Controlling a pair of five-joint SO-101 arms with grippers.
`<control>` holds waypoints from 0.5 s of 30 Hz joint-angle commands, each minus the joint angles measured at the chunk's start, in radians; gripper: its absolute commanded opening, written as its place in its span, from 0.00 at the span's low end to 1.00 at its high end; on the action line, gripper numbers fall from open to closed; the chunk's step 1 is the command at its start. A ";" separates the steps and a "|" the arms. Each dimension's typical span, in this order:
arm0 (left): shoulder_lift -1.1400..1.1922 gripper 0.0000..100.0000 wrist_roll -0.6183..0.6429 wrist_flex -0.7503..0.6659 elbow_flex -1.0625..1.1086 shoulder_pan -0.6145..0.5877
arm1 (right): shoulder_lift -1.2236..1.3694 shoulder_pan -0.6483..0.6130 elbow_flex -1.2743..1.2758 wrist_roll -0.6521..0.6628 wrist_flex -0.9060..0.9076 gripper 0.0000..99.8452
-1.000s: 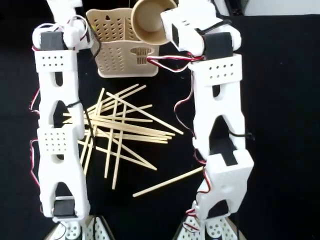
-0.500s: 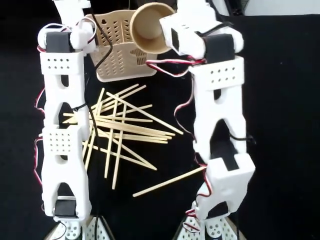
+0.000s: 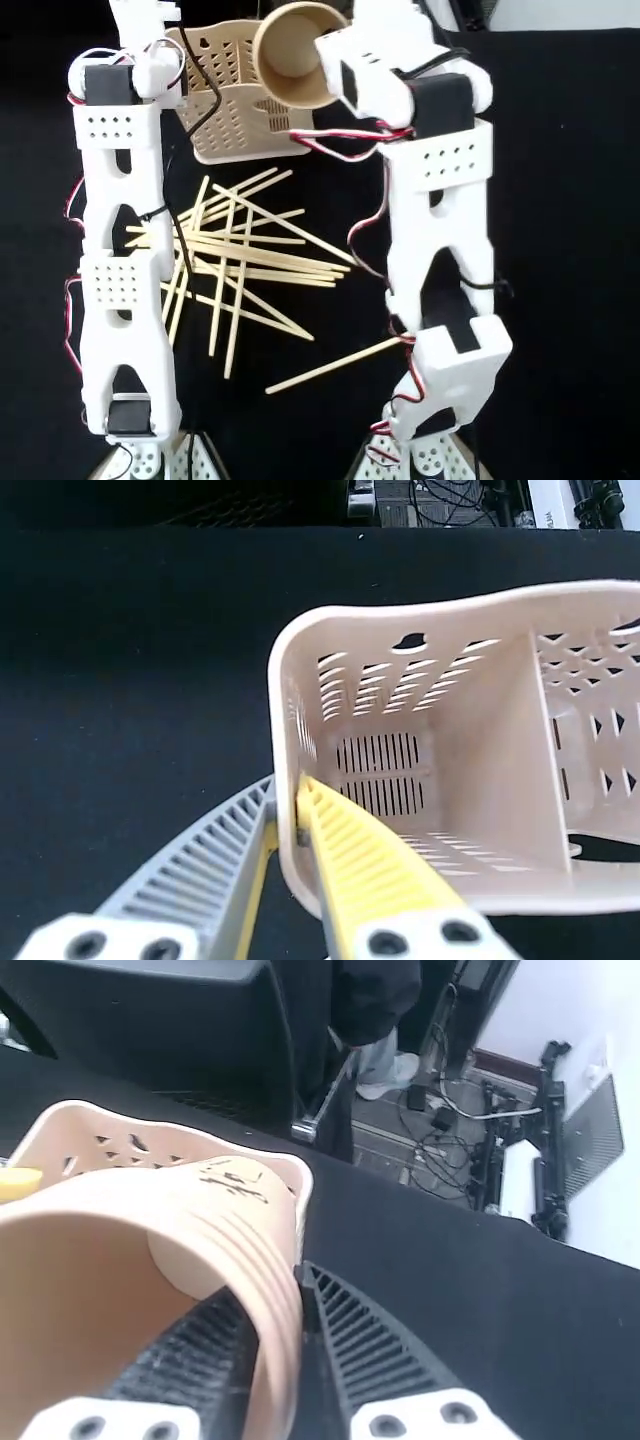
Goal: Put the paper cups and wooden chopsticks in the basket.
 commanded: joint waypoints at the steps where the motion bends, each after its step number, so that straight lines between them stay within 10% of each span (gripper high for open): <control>1: 0.018 0.03 -0.020 0.066 -0.041 -0.024 | -0.036 -0.040 0.005 -0.003 -0.003 0.01; 15: 0.020 0.03 -0.018 0.137 -0.105 -0.024 | 0.051 -0.044 0.045 -0.003 -0.084 0.01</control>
